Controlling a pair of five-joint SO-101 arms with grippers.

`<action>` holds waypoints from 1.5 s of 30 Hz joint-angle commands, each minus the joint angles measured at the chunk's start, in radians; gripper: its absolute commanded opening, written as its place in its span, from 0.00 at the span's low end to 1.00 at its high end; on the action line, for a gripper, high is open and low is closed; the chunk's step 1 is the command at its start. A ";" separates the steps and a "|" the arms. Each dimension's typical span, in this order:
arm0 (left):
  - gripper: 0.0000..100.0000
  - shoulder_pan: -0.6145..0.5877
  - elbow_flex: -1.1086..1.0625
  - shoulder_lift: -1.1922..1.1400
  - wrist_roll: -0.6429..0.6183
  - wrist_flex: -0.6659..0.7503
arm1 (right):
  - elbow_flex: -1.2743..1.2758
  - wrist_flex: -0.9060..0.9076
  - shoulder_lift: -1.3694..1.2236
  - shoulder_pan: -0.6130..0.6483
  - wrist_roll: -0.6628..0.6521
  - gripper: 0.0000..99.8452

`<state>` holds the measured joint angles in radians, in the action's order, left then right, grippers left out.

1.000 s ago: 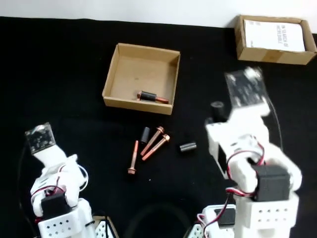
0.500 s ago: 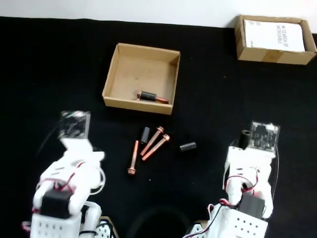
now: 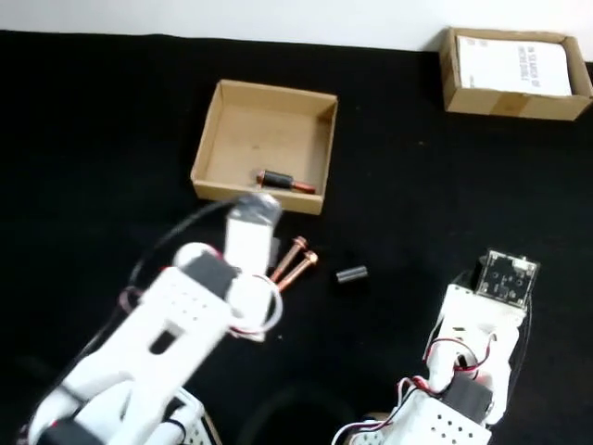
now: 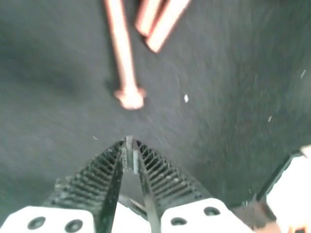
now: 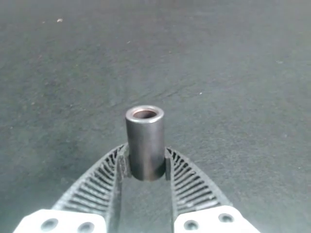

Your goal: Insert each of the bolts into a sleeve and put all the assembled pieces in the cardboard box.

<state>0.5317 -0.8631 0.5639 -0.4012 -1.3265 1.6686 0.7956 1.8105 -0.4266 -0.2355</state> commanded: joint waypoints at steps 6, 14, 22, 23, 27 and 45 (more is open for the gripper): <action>0.01 0.162 0.039 -0.147 -0.034 0.153 | 0.139 -0.039 0.021 -0.016 0.054 0.01; 0.01 0.107 0.044 -0.361 -0.031 0.311 | 0.139 -0.038 0.021 -0.018 0.066 0.01; 0.01 -0.182 0.154 -0.567 0.066 0.321 | 0.139 -0.039 0.021 -0.012 0.066 0.01; 0.01 -0.220 0.162 -0.575 0.075 0.321 | 0.139 -0.039 0.021 -0.010 0.066 0.01; 0.01 -0.335 0.171 -0.576 0.112 0.321 | 0.139 -0.039 0.021 -0.008 0.066 0.01; 0.01 -0.662 0.429 -0.576 0.060 0.319 | 0.139 -0.036 0.019 0.058 0.060 0.01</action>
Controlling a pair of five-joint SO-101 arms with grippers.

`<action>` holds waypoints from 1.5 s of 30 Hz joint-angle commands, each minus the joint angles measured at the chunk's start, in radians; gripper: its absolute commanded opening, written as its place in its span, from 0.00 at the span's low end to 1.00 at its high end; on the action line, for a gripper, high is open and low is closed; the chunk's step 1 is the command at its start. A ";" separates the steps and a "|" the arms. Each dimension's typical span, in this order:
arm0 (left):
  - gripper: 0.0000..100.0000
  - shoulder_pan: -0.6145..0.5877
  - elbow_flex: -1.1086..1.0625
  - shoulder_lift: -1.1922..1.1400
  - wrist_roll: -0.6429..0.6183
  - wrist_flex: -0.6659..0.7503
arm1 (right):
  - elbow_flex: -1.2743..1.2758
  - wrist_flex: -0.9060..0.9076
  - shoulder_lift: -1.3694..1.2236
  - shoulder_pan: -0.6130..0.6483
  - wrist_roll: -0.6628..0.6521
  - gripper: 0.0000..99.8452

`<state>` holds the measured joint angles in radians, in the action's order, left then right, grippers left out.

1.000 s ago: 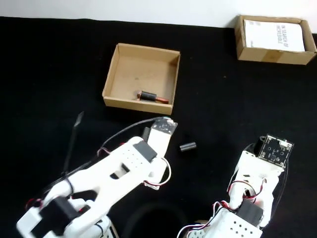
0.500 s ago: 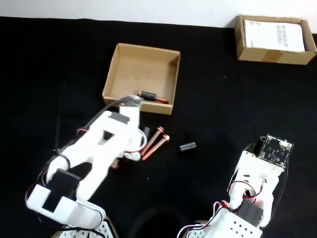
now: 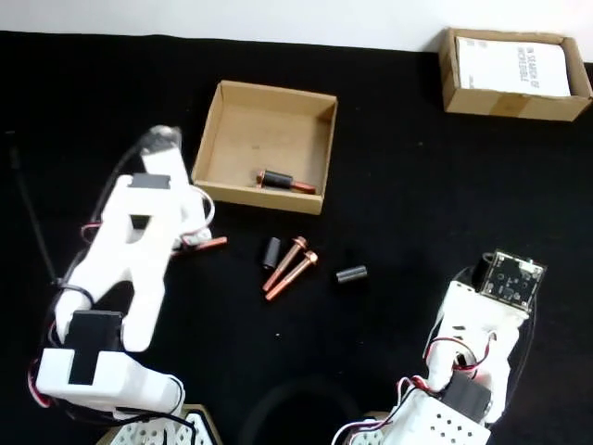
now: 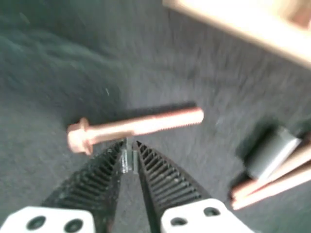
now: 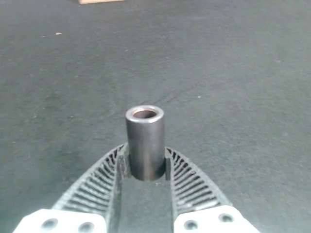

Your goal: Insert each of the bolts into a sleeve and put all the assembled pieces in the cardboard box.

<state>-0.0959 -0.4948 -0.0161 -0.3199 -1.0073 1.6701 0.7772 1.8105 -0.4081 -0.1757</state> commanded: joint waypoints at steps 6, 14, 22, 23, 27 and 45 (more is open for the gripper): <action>0.01 -0.018 0.073 0.004 -0.101 -0.112 | 0.137 -0.018 0.016 0.102 0.000 0.01; 0.01 0.074 0.073 0.004 -0.465 -0.233 | 0.137 -0.018 0.013 0.134 0.000 0.01; 0.01 0.053 0.096 -0.004 -0.647 -0.158 | 0.137 0.007 0.013 0.140 -0.002 0.01; 0.02 0.045 0.108 -0.005 -0.666 -0.143 | 0.137 0.018 0.013 0.145 -0.002 0.01; 0.11 0.030 0.128 -0.007 -0.677 -0.127 | 0.137 0.035 0.013 0.145 -0.048 0.01; 0.26 -0.018 -0.062 -0.005 -0.666 -0.084 | 0.137 0.033 0.013 0.170 -0.094 0.01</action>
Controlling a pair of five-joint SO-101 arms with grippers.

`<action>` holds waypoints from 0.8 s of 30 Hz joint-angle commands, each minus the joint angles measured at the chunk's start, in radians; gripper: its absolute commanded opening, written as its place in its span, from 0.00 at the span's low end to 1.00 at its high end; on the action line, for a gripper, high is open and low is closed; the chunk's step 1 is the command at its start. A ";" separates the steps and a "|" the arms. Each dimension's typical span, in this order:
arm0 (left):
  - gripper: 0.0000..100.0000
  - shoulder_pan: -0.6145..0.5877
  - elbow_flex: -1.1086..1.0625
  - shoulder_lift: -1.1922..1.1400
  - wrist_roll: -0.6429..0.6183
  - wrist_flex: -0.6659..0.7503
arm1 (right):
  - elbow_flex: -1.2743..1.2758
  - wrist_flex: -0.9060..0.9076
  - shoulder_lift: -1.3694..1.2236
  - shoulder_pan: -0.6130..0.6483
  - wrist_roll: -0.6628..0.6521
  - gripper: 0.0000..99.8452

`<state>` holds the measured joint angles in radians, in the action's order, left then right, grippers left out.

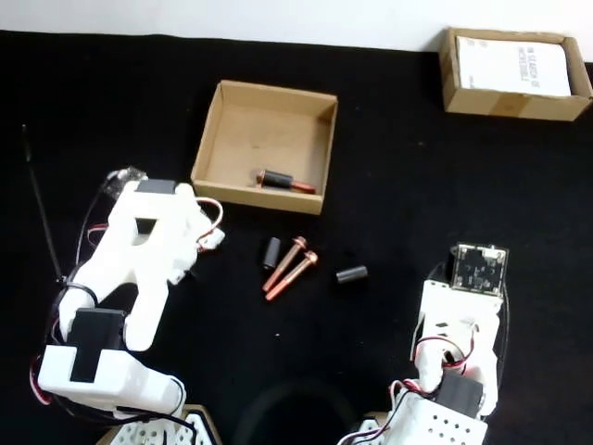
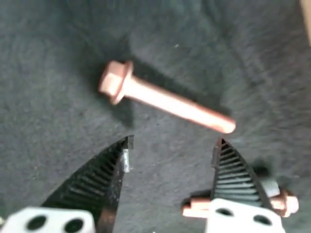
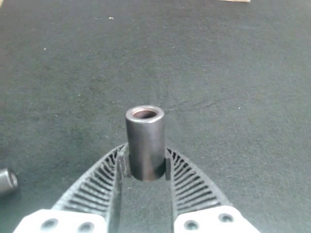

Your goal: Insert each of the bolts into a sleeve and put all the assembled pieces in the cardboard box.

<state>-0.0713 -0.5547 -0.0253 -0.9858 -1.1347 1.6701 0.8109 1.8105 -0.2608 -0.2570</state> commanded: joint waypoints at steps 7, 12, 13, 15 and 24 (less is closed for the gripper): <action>0.26 -0.130 -0.008 -0.001 0.005 0.160 | 0.137 0.001 0.013 0.035 -0.012 0.01; 0.26 -0.125 -0.025 -0.045 0.009 0.195 | 0.137 0.001 0.013 0.035 -0.012 0.01; 0.26 -0.127 -0.022 -0.062 0.009 0.206 | 0.137 0.001 0.013 0.035 -0.012 0.01; 0.26 -0.130 -0.021 -0.094 0.009 0.238 | 0.137 0.001 0.013 0.035 -0.012 0.01; 0.02 -0.130 0.008 -0.124 0.011 0.253 | 0.137 0.001 0.013 0.035 -0.012 0.01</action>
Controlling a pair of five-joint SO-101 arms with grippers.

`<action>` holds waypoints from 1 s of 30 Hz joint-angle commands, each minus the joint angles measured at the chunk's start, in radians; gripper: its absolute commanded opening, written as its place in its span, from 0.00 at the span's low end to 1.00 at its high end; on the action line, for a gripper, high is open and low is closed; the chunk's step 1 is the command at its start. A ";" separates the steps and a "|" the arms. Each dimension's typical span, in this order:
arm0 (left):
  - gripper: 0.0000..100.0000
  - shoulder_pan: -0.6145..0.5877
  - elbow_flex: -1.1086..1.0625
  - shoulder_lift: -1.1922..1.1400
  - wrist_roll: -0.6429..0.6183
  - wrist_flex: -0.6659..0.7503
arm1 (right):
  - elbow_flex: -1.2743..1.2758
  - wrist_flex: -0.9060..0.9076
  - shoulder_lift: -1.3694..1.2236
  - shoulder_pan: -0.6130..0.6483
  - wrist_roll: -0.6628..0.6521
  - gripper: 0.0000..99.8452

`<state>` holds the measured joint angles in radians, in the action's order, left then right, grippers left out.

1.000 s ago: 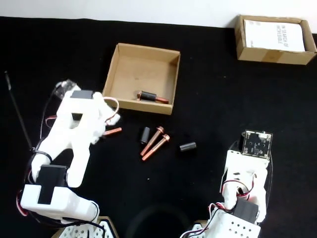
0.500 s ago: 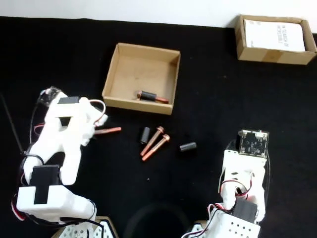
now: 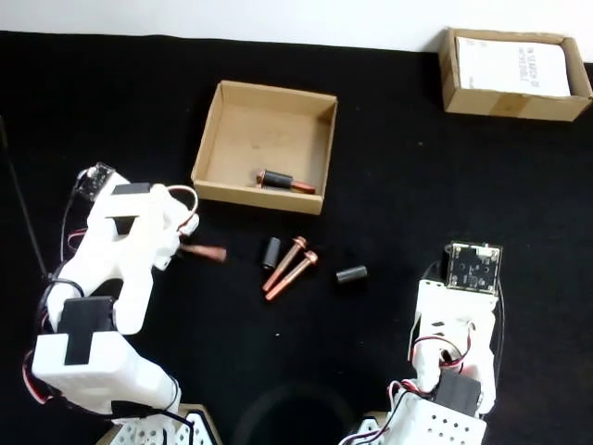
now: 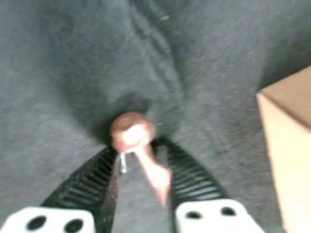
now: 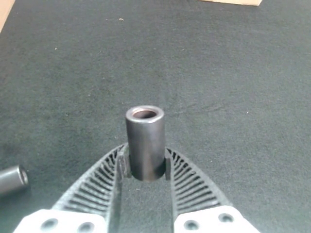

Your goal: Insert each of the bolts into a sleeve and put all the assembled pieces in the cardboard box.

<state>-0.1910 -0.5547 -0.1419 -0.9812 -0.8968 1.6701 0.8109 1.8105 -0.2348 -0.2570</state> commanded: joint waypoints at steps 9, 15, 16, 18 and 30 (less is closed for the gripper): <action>0.01 -0.005 0.018 0.007 0.008 0.020 | 0.136 -0.007 0.021 0.097 -0.014 0.01; 0.01 0.007 0.179 0.008 0.166 -0.072 | 0.048 -0.007 0.021 0.248 0.002 0.01; 0.01 0.007 0.220 0.008 0.196 -0.115 | 0.035 -0.007 0.021 0.274 0.054 0.01; 0.01 0.007 0.312 0.008 0.264 -0.215 | 0.008 -0.008 0.021 0.338 0.161 0.01; 0.01 0.136 0.673 0.252 0.557 -0.723 | 0.007 -0.186 0.021 0.633 0.339 0.01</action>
<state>-0.1036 0.0652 -0.0407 -0.4672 -1.5919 1.6701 0.6697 1.8105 0.3606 0.0698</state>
